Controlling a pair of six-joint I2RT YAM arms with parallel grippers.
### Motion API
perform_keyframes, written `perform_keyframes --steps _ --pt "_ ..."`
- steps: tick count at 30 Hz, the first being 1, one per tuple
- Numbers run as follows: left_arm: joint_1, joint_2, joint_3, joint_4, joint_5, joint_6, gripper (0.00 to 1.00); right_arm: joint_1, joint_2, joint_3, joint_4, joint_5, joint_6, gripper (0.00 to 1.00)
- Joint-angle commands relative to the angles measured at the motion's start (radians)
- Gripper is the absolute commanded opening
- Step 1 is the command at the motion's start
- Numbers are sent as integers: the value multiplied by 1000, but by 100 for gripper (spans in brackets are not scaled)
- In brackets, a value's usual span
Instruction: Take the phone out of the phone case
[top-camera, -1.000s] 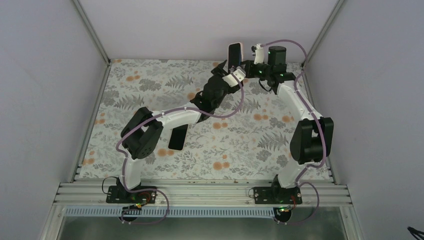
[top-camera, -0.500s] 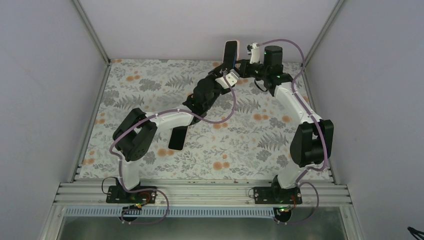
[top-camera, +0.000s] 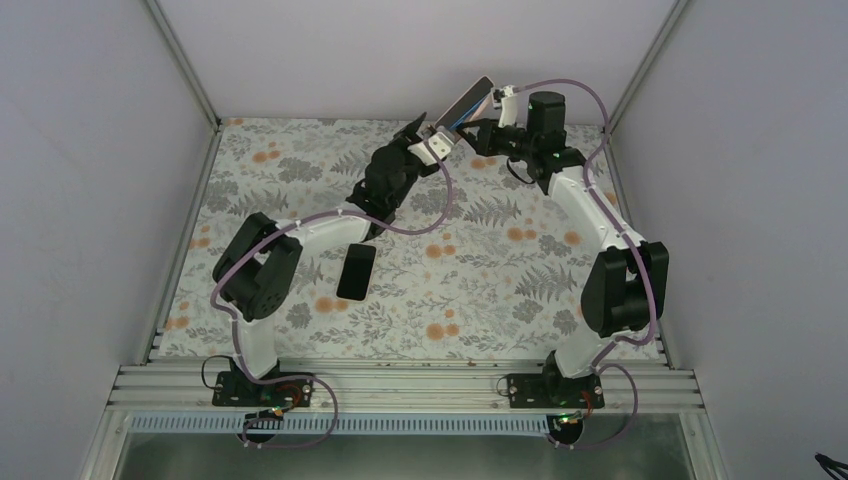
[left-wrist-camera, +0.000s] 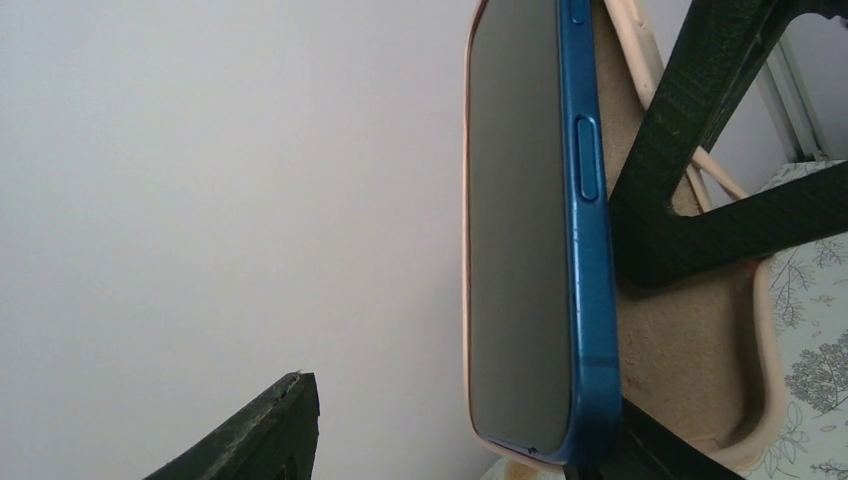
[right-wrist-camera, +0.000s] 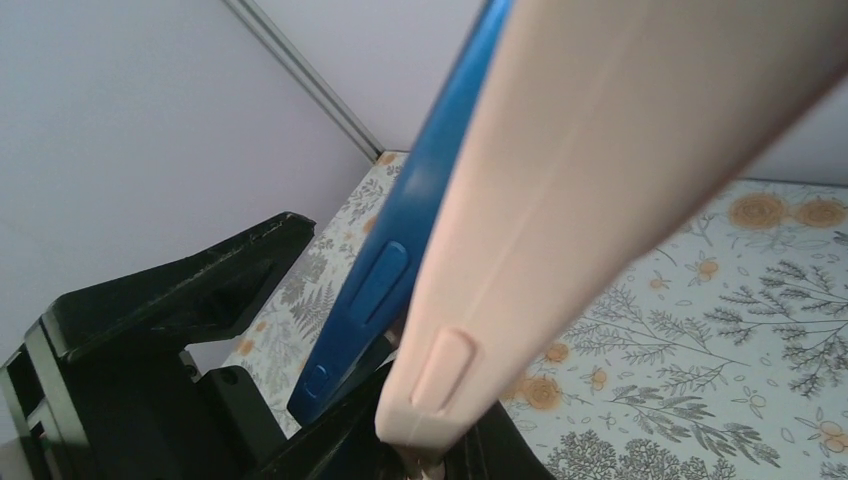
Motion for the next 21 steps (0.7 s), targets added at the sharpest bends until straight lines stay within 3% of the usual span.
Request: perform_keyframes --steps 1,21 --pt "155 -47 -21 12 -249 -50 59 -34 -75 -8 -62 -132 -11 3" --pt "55 71 124 -3 -292 -38 56 58 -21 -12 -45 -184 -12 3"
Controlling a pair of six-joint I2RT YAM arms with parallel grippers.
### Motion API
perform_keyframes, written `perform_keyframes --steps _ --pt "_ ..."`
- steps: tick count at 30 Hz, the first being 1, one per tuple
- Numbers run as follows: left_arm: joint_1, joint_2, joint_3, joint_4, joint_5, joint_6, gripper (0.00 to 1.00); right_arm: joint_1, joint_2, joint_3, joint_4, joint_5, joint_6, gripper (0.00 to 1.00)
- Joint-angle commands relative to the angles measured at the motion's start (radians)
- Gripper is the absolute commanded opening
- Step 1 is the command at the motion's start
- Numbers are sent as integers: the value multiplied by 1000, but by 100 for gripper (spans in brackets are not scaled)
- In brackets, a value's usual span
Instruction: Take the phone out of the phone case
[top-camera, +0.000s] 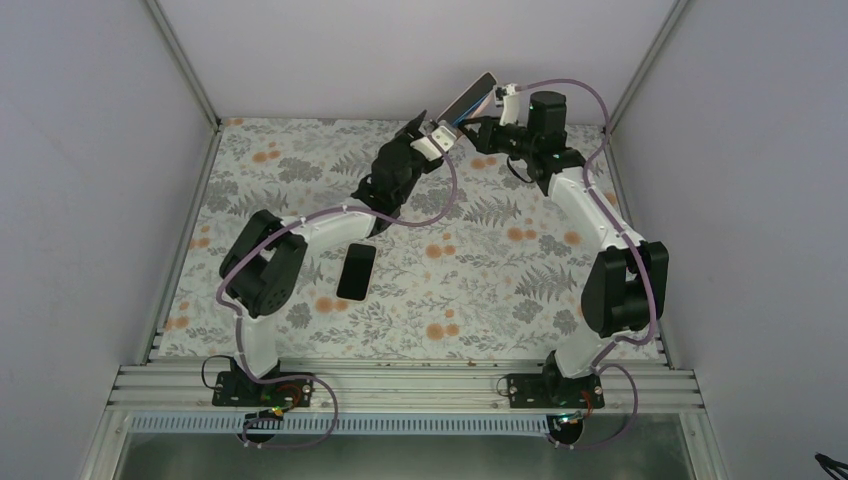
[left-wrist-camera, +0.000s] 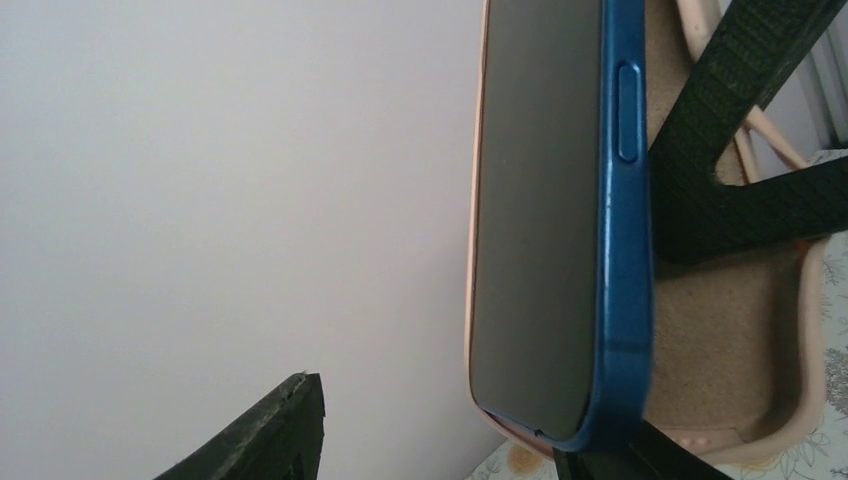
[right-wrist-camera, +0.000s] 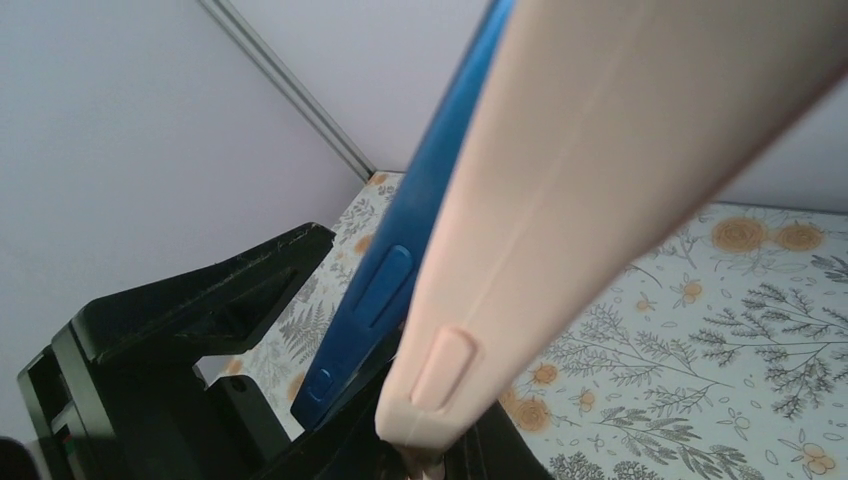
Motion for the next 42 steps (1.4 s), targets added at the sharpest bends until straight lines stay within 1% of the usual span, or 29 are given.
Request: perform_keyframes --steps 1,9,12,16,22,28,32,35,39,42 --pt "53 52 78 56 -245 0 56 47 -21 5 -99 -190 -34 2" --pt "5 104 139 88 -275 40 56 71 33 6 -101 -188 -33 3" --pt "-11 130 161 137 -308 79 50 85 44 5 -97 -188 -26 3" --pt "-27 143 171 188 -324 121 48 98 61 0 -89 -198 -14 3" --pt "-27 147 199 181 -345 130 46 110 74 2 -98 -199 -23 2" --pt "-27 141 229 161 -348 140 46 116 93 1 -116 -156 -41 3" --pt "-27 131 250 132 -339 142 52 131 113 22 -151 -112 -68 3" --pt "-26 120 267 100 -329 140 52 139 146 50 -184 -78 -100 2" --pt "-13 102 281 59 -309 132 46 143 167 54 -204 -29 -131 3" --pt "1 88 270 70 -307 137 34 143 167 60 -217 -1 -152 2"
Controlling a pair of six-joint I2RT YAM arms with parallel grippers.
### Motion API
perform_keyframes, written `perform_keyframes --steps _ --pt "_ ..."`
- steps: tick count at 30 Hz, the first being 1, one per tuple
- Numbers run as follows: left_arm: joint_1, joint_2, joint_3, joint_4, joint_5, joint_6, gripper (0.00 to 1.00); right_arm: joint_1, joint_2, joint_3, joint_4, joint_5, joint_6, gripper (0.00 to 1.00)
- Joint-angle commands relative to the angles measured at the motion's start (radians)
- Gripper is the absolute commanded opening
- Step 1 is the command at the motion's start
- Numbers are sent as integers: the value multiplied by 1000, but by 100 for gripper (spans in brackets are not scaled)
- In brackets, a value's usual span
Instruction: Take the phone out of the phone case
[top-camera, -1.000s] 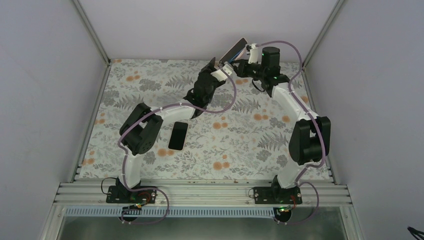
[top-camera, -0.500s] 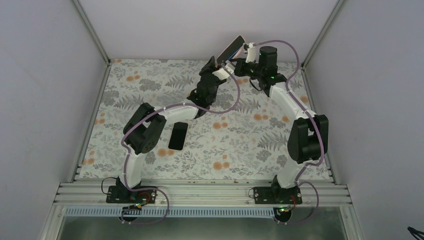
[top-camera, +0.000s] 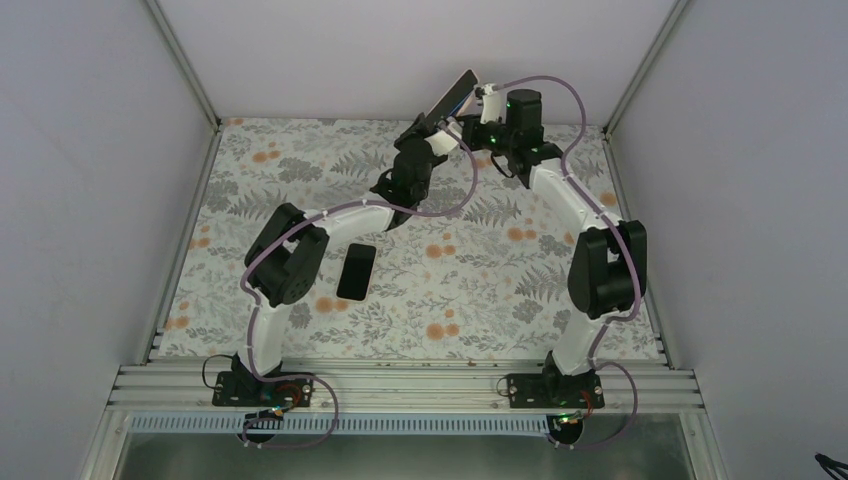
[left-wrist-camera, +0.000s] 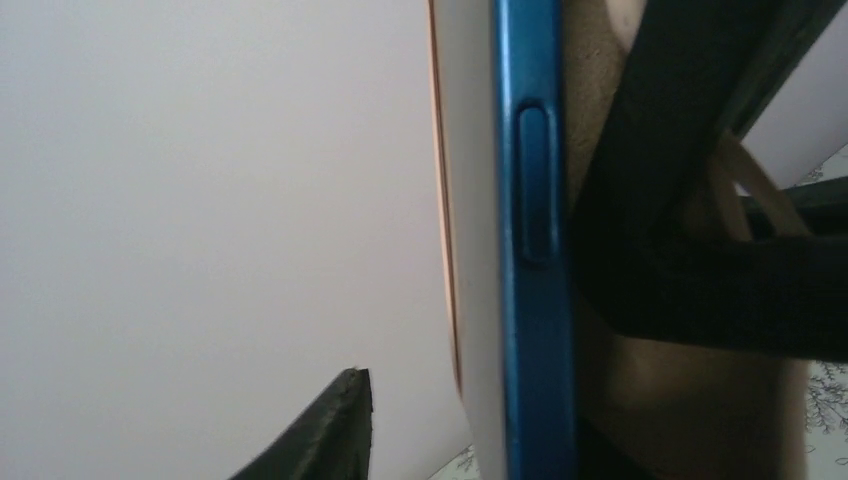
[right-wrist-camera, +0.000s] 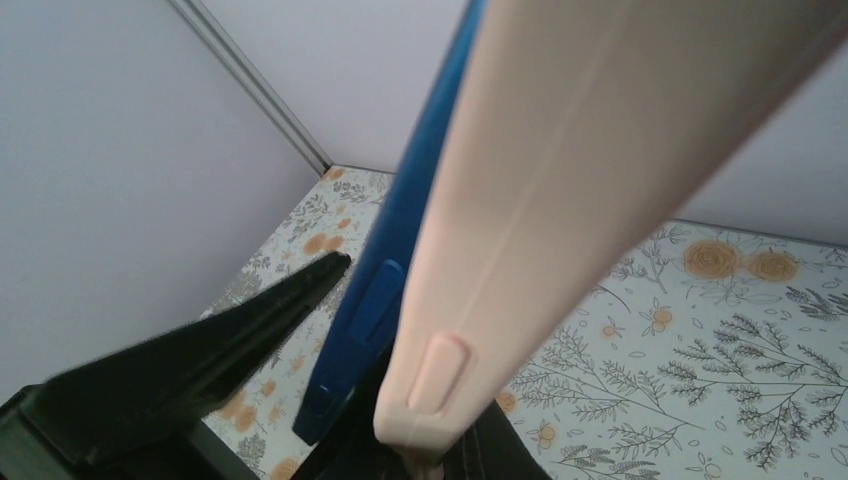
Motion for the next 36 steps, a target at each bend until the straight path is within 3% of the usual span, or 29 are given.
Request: perform_keyframes --steps 1,7,18,27,36 --pt "42 -63 91 170 7 -3 32 84 29 -20 -241 -106 -91 2" --pt "78 -106 125 86 37 -36 15 71 60 9 -302 -59 -159 3" --pt "157 -248 27 6 105 -110 15 3 83 17 -371 -2 -264 3" --pt "199 -280 39 -61 160 -158 15 -41 43 -39 -334 177 -372 3" --pt "244 -297 48 -135 244 -214 15 -104 41 -43 -309 251 -453 3"
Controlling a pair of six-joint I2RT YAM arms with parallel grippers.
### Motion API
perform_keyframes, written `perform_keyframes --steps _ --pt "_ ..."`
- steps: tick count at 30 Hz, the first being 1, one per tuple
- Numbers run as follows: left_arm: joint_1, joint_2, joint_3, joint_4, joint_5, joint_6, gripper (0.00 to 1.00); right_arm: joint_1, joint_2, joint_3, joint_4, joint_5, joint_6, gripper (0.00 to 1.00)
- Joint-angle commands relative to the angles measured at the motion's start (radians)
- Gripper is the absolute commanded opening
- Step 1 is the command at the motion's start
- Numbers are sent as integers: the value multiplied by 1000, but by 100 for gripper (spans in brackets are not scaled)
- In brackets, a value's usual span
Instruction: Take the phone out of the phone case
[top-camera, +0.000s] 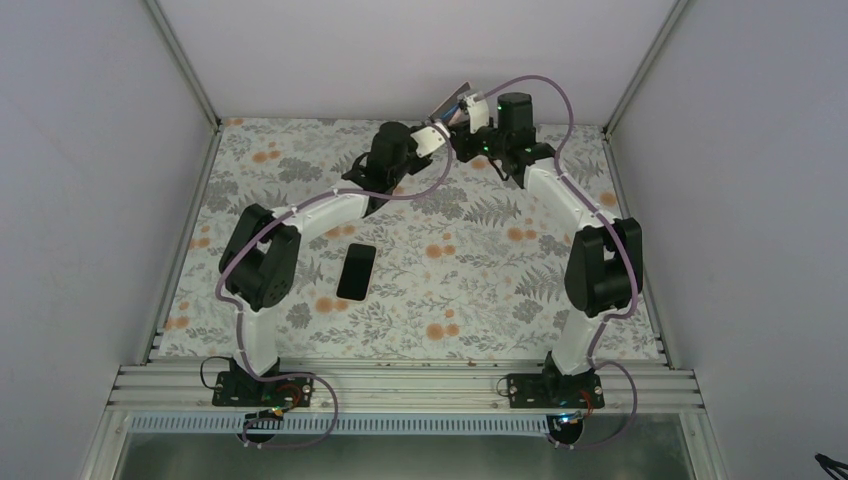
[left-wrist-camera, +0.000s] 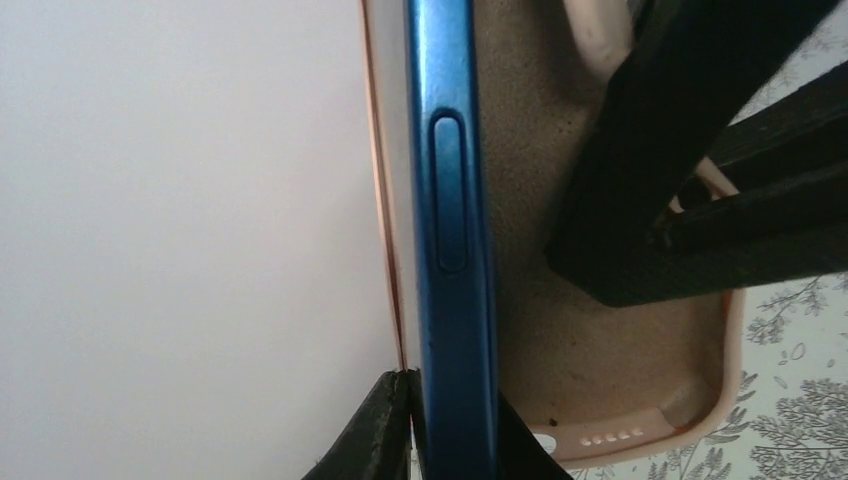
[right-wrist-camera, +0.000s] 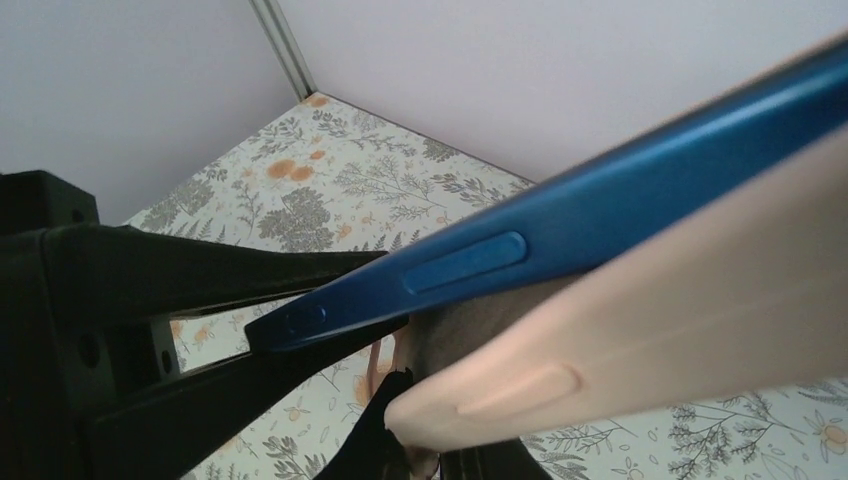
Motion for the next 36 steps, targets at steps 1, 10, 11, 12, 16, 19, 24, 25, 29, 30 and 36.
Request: perform_keyframes --steps 1,10,11,12,16,19,24,25,29,30,36 --pt "146 -180 78 190 -112 -101 15 -115 20 -55 -234 212 -169 3" --pt "202 -189 109 98 25 -159 13 -169 17 -75 -200 264 -231 3" --pt "201 -189 109 93 35 -159 13 -176 20 -71 -207 239 -230 3" --pt "201 -190 109 87 47 -160 13 -177 21 -67 -215 222 -229 3" --pt "201 -187 93 72 72 -147 13 -177 48 -33 -296 117 -229 3" --pt "199 -180 70 63 31 -87 13 -179 104 45 -462 5 -264 3" --pt "218 -268 -64 9 68 -56 11 -187 105 19 -549 -35 -297 3" --pt "225 -285 -79 -16 74 -74 11 -189 111 25 -564 -41 -310 3" --pt "254 -345 -140 -57 85 -77 15 -181 192 83 -687 -88 -389 3" --pt "261 -346 -142 -68 79 -74 18 -177 220 98 -724 -103 -401 3" --pt "342 -294 -109 -149 33 -42 27 -174 335 160 -788 -177 -408 4"
